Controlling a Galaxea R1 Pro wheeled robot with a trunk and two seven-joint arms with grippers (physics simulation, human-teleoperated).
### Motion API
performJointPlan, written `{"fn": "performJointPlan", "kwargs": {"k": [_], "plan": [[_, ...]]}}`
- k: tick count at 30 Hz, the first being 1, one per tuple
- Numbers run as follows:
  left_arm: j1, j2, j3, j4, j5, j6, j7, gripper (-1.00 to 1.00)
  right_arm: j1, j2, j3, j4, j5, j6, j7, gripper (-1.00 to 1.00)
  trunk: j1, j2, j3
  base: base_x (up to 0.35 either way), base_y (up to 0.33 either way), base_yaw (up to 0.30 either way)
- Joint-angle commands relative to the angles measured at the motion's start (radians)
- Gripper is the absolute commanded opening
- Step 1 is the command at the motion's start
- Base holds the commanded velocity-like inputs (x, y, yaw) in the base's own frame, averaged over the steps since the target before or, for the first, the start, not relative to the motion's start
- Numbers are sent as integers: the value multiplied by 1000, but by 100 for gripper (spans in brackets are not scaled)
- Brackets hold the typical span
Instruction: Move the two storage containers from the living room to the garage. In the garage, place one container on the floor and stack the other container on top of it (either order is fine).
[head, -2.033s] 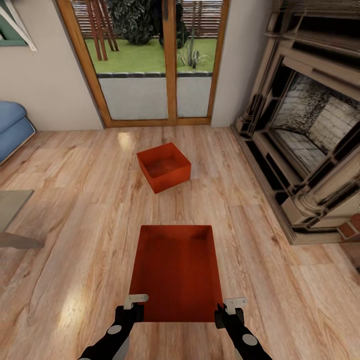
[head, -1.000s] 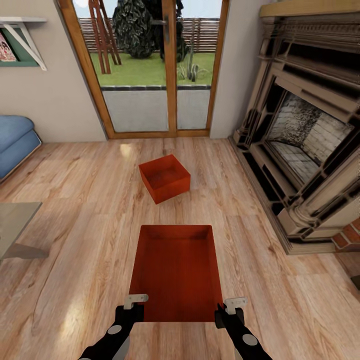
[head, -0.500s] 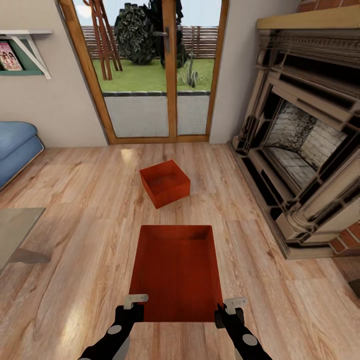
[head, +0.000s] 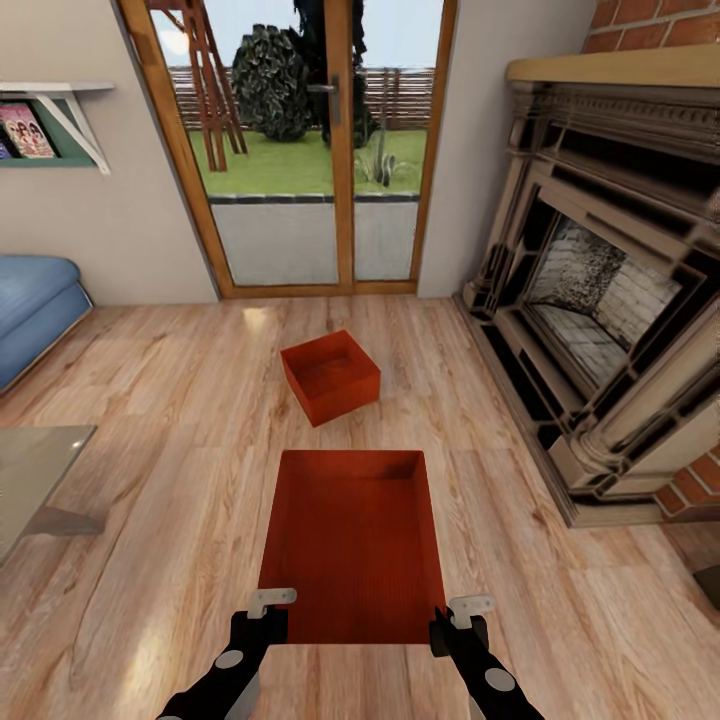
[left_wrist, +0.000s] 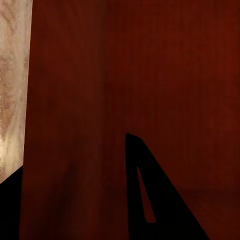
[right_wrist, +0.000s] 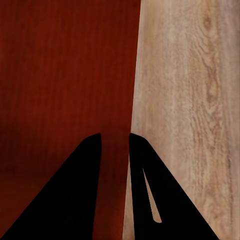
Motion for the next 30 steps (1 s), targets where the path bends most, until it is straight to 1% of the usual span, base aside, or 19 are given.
{"fn": "performJointPlan", "kwargs": {"k": [1,30], "plan": [[0,6,1,4,2,-4,47,-100,-1,-1,14,-2,-6,-45,15,-100,-4,7,4,0,0,0],[0,6,1,4,2,-4,47,-100,-1,-1,13,-2,-6,-45,15,-100,-115,210,139,0,0,0]]}}
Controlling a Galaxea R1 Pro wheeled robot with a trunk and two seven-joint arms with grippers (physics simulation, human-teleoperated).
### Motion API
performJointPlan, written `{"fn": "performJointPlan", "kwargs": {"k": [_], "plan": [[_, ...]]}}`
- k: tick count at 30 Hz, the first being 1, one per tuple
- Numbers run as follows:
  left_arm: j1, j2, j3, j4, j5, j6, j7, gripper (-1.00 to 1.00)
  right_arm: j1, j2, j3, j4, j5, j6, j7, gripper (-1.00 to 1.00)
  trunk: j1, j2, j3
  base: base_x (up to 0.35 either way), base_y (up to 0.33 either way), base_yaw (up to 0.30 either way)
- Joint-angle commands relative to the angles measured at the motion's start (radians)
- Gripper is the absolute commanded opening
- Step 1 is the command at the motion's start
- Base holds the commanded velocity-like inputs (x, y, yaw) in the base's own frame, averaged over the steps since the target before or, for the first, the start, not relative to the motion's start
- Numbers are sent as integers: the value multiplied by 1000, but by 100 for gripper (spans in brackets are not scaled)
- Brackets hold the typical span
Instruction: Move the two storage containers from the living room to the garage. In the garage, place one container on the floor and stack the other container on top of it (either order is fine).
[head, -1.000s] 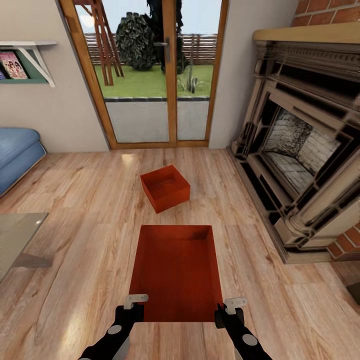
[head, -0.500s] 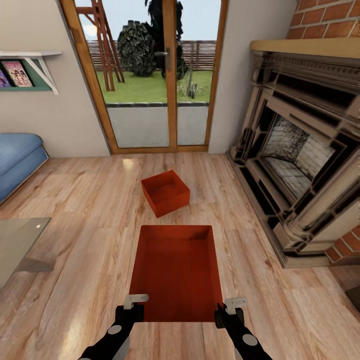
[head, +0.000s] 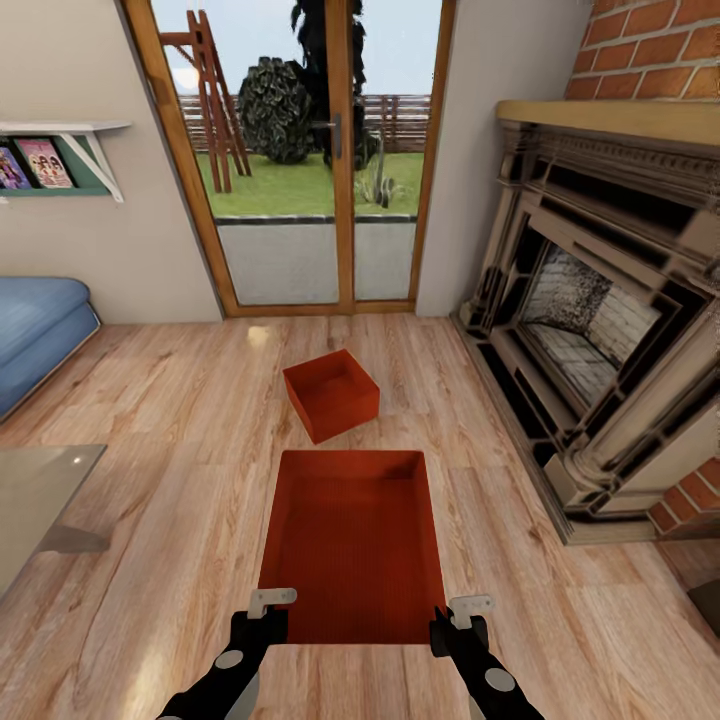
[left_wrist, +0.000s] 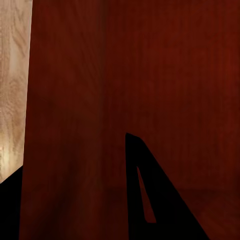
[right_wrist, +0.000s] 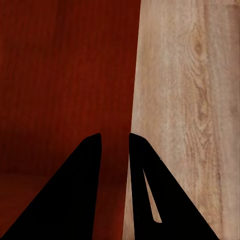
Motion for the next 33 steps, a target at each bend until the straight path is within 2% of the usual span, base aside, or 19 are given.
{"fn": "performJointPlan", "kwargs": {"k": [1,33], "plan": [[0,6,2,4,2,-4,47,-100,-1,-2,13,-2,-6,-45,15,-100,-4,7,4,0,0,0],[0,5,2,4,2,-4,47,-100,-1,-1,13,-2,-7,-44,16,-100,-127,231,153,0,0,0]]}}
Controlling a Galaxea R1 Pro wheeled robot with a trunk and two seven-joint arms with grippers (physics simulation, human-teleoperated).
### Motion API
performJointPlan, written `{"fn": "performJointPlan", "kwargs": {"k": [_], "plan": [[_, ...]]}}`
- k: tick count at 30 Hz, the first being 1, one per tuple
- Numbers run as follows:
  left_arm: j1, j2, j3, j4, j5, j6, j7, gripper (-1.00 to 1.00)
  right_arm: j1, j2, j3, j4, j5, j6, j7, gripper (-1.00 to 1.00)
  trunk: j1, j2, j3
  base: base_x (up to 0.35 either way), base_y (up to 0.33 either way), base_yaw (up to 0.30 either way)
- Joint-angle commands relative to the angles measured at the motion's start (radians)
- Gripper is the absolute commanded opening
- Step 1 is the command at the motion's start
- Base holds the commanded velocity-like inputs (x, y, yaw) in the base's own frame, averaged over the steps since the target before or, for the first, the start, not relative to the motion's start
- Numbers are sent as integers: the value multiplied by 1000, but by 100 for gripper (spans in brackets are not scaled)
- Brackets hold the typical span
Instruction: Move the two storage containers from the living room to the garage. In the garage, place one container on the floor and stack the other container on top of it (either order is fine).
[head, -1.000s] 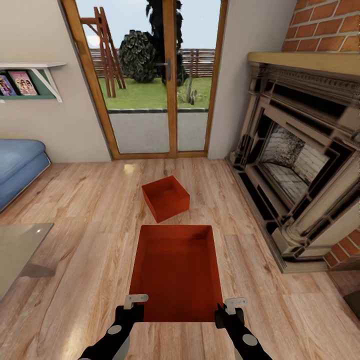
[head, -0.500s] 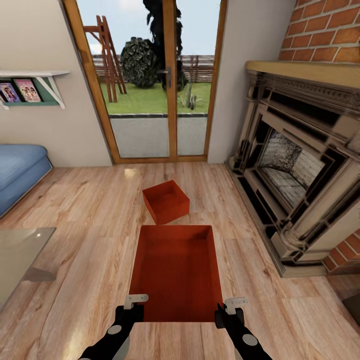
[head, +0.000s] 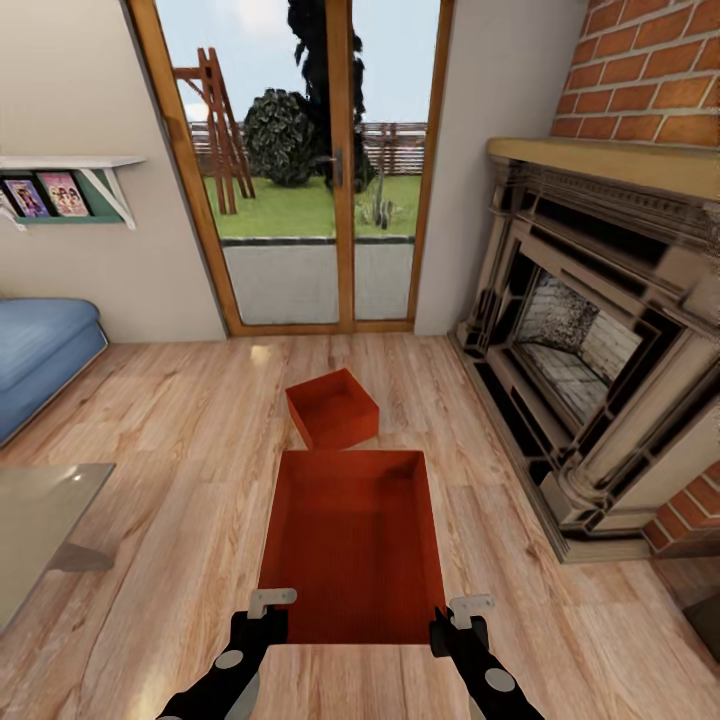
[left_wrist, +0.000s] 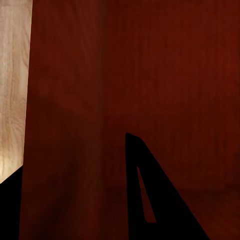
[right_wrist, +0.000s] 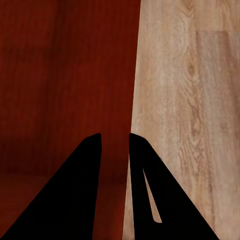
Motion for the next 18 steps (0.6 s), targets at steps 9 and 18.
{"fn": "performJointPlan", "kwargs": {"k": [9,18], "plan": [[0,4,2,4,2,-4,46,-100,-1,-2,13,-3,-6,-43,17,-100,-35,63,41,0,0,0],[0,4,2,4,2,-4,47,-100,-1,-2,13,-3,-6,-43,16,-100,-69,126,83,0,0,0]]}}
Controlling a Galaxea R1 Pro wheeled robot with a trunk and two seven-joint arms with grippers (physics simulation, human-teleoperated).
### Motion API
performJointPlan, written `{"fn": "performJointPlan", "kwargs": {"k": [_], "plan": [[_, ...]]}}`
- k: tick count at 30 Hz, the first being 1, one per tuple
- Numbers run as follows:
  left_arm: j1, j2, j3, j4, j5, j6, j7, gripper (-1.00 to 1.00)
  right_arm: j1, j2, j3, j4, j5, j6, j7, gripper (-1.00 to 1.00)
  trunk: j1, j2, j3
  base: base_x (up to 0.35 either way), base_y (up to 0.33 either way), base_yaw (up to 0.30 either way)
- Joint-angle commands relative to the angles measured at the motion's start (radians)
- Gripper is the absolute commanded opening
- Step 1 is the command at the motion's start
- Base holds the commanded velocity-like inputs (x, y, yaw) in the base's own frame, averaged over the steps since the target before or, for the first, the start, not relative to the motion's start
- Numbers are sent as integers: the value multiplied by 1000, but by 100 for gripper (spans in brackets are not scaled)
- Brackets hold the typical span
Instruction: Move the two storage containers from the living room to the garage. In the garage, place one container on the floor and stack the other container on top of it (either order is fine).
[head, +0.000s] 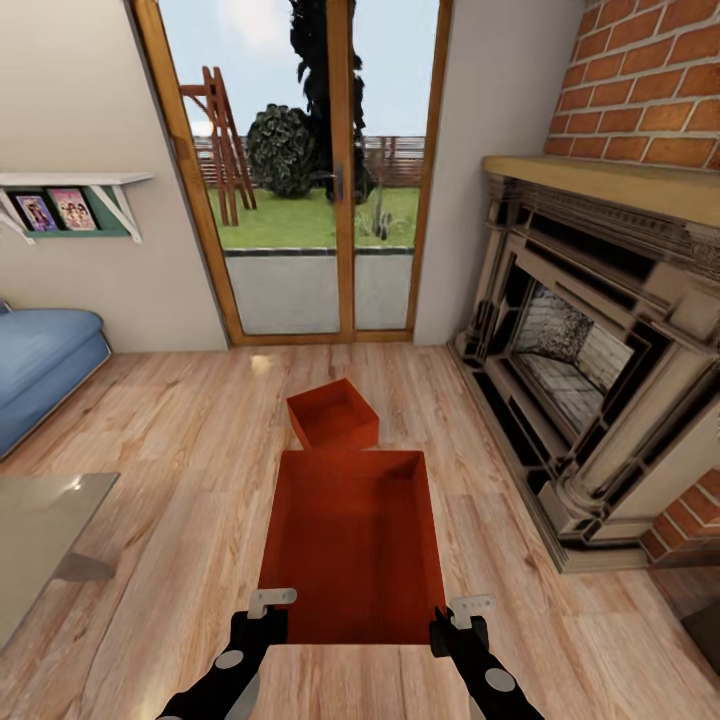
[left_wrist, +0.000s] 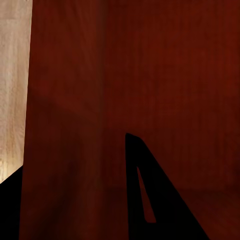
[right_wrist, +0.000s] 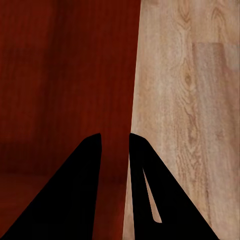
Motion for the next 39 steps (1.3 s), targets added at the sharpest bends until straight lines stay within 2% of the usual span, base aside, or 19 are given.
{"fn": "performJointPlan", "kwargs": {"k": [1,39], "plan": [[0,5,2,4,2,-4,46,-100,-1,-1,13,-2,-6,-44,16,-100,-4,7,4,0,0,0],[0,4,2,4,3,-5,45,-100,-1,-1,13,-2,-7,-44,15,-100,-150,273,180,0,0,0]]}}
